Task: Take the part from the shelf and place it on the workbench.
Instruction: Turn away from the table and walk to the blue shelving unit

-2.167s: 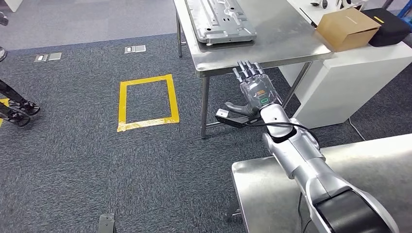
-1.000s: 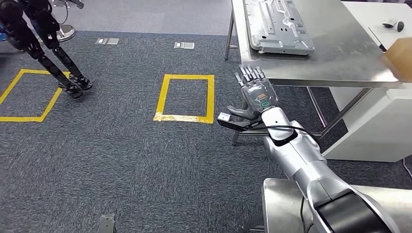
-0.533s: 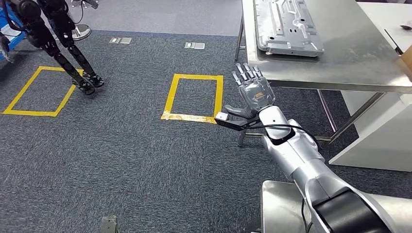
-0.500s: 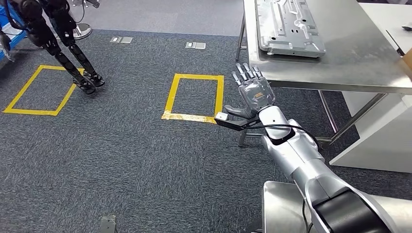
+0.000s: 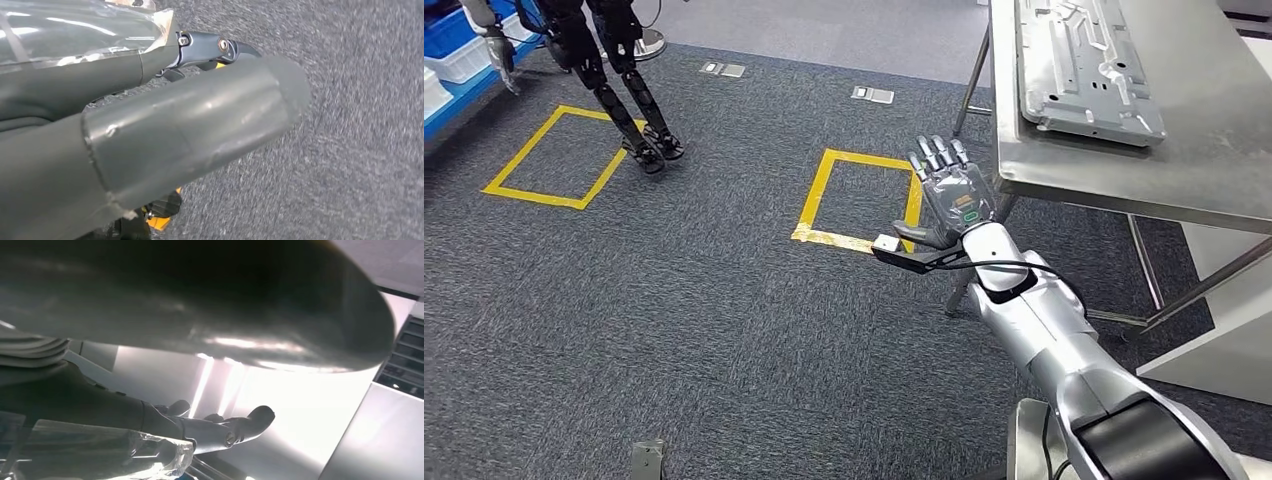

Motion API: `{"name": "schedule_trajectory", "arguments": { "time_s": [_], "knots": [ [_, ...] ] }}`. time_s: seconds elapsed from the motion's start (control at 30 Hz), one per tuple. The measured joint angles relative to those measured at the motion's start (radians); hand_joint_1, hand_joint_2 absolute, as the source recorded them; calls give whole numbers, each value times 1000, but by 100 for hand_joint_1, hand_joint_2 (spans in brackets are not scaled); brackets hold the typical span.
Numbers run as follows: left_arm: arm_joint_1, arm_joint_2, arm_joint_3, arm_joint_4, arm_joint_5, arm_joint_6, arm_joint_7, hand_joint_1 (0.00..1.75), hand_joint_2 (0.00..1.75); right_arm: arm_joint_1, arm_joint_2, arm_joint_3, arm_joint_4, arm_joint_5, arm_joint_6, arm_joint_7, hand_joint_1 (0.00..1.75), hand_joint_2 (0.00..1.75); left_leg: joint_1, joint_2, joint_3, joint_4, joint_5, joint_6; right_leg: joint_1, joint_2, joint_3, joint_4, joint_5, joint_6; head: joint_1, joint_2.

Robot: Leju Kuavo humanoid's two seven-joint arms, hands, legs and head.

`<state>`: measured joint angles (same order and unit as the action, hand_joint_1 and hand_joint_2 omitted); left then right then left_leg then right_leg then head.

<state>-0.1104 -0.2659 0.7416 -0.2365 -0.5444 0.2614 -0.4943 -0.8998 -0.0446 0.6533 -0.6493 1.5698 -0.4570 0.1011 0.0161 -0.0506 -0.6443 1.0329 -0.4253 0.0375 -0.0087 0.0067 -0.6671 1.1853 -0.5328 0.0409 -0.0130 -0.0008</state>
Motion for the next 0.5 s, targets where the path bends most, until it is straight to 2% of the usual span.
{"name": "schedule_trajectory", "arguments": {
  "time_s": [0.07, 0.1, 0.17, 0.23, 0.27, 0.33, 0.37, 0.4, 0.43, 0.47, 0.5],
  "knots": [
    [0, 0, 0, 0, 0, 0, 0, 0, 0, -4, -1, 0, 0, 0, 0, 0, 0, 0, -3, -12, -2, 2, 1, -7, -2, 20, 61, -123, 45, -1, 0, 0],
    [0, 0, 0, 0, 0, 0, 0, 0, 0, -5, 0, 0, 0, 0, 0, 0, 0, 0, -4, -16, -3, 1, 2, -12, -1, 26, 73, -150, 55, -6, -1, 0],
    [1, -1, 0, 0, 0, 0, 0, 0, 0, -6, 2, 0, 0, 0, 0, 0, 0, 0, -5, -23, -5, -3, 6, -23, 1, 19, 74, -157, 62, -20, -1, 0],
    [2, 0, 0, 0, 0, 0, 0, 0, 0, -8, 5, 0, 0, 0, 0, 0, 0, 0, -4, -9, -13, 12, -8, -31, -5, 8, 77, -163, 68, -34, -2, 0],
    [3, 0, 0, 0, 0, 0, 0, 0, 0, -10, 6, 0, 0, 0, 0, 0, 0, 0, -4, 4, -27, 45, -30, -36, -9, 3, 79, -166, 71, -43, -4, 0],
    [3, 0, 0, 0, 0, 0, 0, 0, 0, -11, 8, 1, 0, 0, 1, 0, 0, 0, -4, 28, -81, 165, -94, -43, -10, -5, 79, -167, 71, -53, -6, 0],
    [3, 0, 0, 0, 0, 0, 0, 0, 0, -10, 9, 1, 0, 0, 1, 0, 0, 0, -2, 31, -110, 229, -120, -46, -9, -10, 79, -167, 71, -55, -6, 0],
    [3, 0, 0, 0, 0, 0, 0, 0, 0, -9, 9, 2, 1, 0, 2, 0, 0, 0, 0, 32, -130, 269, -130, -49, -9, -14, 79, -167, 71, -55, -6, 0],
    [3, 0, 0, 0, 0, 0, 1, 0, 0, -8, 9, 2, 1, 1, 3, 0, 0, 0, 2, 33, -132, 274, -122, -52, -9, -19, 79, -166, 70, -55, -7, 0],
    [3, 1, 0, 0, 0, 0, 1, 0, 0, -8, 9, 3, 1, 1, 4, 0, 0, 0, 6, 38, -116, 240, -98, -54, -9, -24, 80, -166, 69, -54, -7, 0],
    [3, 2, 0, 0, 0, 0, 1, 0, 0, -8, 10, 3, 1, 1, 4, 0, 0, 0, 10, 50, -84, 177, -66, -57, -9, -29, 80, -164, 67, -52, -7, 0]
  ]
}}
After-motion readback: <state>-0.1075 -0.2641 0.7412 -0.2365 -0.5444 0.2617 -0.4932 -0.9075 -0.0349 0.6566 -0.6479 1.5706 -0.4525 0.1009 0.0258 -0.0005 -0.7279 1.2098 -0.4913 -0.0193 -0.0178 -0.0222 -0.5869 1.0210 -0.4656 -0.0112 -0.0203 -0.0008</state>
